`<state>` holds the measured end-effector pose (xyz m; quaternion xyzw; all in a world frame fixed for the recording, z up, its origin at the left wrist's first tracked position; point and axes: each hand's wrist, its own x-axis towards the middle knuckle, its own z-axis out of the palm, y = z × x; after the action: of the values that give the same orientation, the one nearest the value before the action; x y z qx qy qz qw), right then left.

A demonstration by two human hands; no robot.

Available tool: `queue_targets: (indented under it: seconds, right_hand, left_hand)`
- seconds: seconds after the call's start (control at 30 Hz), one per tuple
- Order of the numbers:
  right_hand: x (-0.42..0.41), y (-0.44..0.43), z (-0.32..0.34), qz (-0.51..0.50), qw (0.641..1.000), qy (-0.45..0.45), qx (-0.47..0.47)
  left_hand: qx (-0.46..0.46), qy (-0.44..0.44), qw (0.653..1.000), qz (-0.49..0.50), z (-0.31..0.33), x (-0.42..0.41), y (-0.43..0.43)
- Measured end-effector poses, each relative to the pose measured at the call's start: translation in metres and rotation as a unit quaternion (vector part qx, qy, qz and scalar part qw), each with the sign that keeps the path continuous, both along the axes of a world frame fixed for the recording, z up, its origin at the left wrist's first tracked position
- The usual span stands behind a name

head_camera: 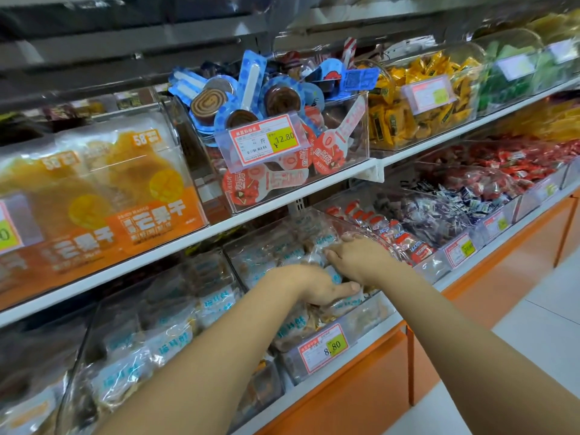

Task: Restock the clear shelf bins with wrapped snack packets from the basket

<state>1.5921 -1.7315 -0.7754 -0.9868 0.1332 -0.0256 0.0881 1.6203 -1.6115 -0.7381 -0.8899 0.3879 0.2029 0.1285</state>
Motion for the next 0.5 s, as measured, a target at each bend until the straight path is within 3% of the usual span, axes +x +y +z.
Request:
queue_targets:
  seconds: [0.1,0.23,0.3,0.4,0.5]
  right_hand:
    - [-0.005,0.002,-0.004,-0.004,1.000,-0.008,0.005]
    - [-0.004,0.002,0.014,-0.023,0.998,0.046,0.036]
    - [-0.009,0.010,0.025,-0.022,0.999,0.017,0.043]
    - [-0.014,0.033,0.027,0.038,0.995,-0.091,0.019]
    - [-0.011,0.056,0.014,0.077,0.991,-0.111,0.001]
  left_hand:
    - [-0.009,0.011,1.000,0.000,0.001,0.005,0.003]
    - [-0.022,0.044,0.999,0.017,0.013,0.008,0.012]
    - [-0.064,0.041,0.997,0.030,0.023,0.009,0.023]
    - [-0.164,-0.024,0.985,0.053,0.027,0.002,0.045]
    - [-0.195,-0.111,0.969,0.107,0.010,-0.013,0.070]
